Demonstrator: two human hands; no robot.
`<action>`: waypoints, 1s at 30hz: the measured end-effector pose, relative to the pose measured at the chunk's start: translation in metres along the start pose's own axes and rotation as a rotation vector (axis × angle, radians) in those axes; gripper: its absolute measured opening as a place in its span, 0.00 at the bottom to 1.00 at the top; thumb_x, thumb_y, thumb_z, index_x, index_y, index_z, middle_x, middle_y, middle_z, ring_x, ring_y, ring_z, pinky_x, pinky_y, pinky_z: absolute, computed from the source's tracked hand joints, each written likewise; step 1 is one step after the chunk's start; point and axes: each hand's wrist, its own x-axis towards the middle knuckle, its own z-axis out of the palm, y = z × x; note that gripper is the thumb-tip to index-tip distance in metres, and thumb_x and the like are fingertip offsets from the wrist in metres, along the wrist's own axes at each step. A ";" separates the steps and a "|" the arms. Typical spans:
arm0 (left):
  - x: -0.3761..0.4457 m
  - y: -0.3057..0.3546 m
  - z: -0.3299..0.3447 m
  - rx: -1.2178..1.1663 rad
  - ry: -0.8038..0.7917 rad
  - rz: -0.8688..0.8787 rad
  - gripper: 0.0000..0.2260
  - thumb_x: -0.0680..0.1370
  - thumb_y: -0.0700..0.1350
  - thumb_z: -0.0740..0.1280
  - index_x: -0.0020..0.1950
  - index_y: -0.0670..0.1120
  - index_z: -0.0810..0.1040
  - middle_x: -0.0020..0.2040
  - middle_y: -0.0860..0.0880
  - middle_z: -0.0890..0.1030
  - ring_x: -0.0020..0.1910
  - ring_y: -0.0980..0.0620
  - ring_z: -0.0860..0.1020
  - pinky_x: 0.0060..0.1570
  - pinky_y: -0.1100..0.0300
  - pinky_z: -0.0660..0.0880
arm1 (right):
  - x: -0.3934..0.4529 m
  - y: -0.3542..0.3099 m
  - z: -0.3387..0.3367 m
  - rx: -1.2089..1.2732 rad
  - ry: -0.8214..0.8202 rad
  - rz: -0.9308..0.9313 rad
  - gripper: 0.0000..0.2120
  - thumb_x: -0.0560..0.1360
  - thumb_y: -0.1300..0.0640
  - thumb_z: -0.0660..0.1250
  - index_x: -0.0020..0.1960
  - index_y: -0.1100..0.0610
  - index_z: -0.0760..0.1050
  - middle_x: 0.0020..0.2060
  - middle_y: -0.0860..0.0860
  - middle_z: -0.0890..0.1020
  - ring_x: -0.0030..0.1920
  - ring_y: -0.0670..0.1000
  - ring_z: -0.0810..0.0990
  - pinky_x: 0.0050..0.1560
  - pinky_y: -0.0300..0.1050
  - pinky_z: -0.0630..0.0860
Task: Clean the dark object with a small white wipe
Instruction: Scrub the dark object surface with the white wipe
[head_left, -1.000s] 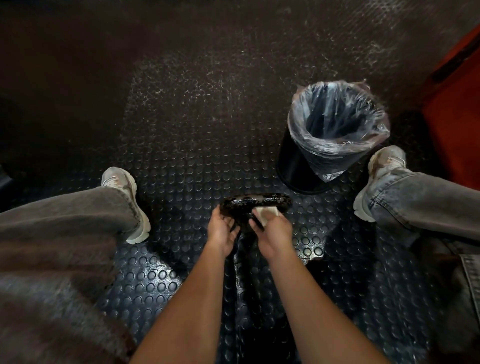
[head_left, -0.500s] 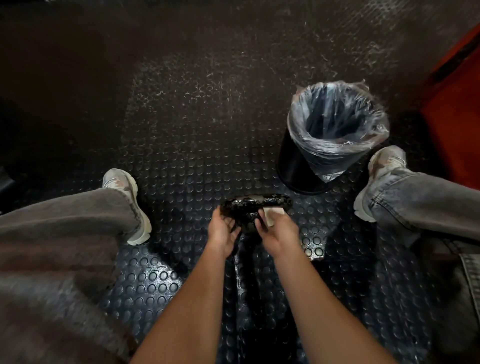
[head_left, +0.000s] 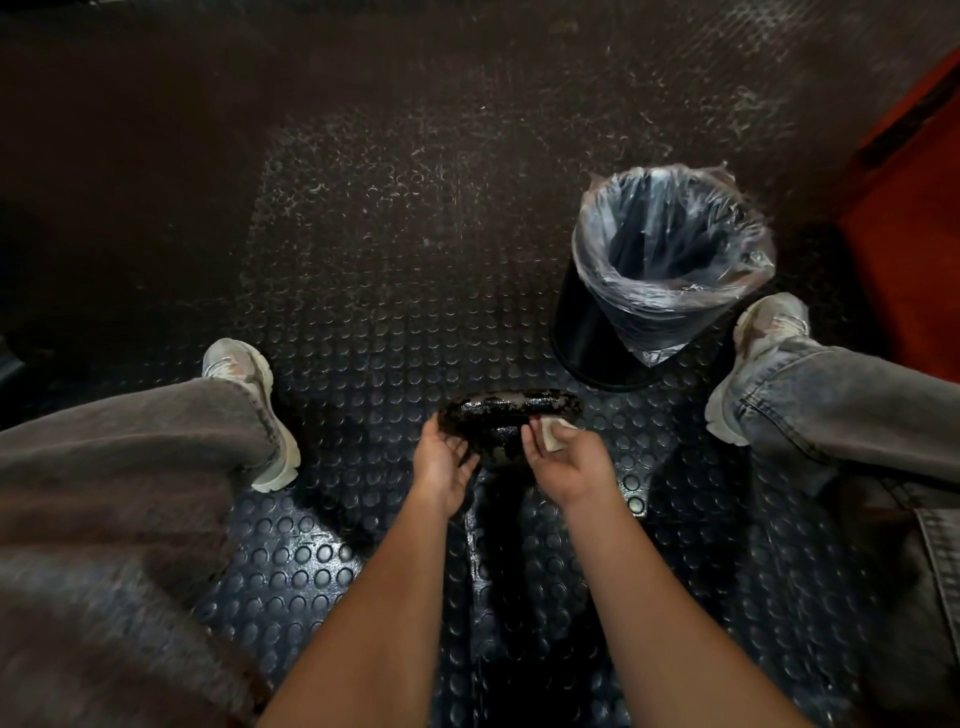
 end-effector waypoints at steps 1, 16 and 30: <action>0.000 0.000 0.000 -0.002 0.000 0.002 0.21 0.85 0.56 0.54 0.68 0.45 0.77 0.62 0.45 0.82 0.64 0.47 0.77 0.70 0.48 0.70 | -0.001 0.004 0.002 -0.011 -0.009 -0.011 0.15 0.82 0.71 0.58 0.67 0.65 0.69 0.54 0.62 0.77 0.51 0.56 0.80 0.58 0.53 0.77; 0.004 -0.003 -0.002 -0.025 0.022 -0.001 0.21 0.85 0.55 0.55 0.69 0.44 0.76 0.63 0.44 0.82 0.65 0.47 0.77 0.72 0.45 0.69 | 0.003 0.002 0.001 0.042 0.051 0.065 0.10 0.84 0.67 0.56 0.64 0.66 0.70 0.50 0.62 0.77 0.48 0.57 0.80 0.55 0.50 0.76; 0.006 -0.003 -0.003 -0.010 0.022 0.001 0.22 0.85 0.55 0.55 0.71 0.44 0.75 0.65 0.44 0.81 0.67 0.46 0.76 0.72 0.45 0.69 | -0.006 0.013 0.000 -0.366 0.055 -0.193 0.08 0.80 0.69 0.62 0.56 0.63 0.78 0.53 0.59 0.83 0.52 0.53 0.83 0.51 0.48 0.80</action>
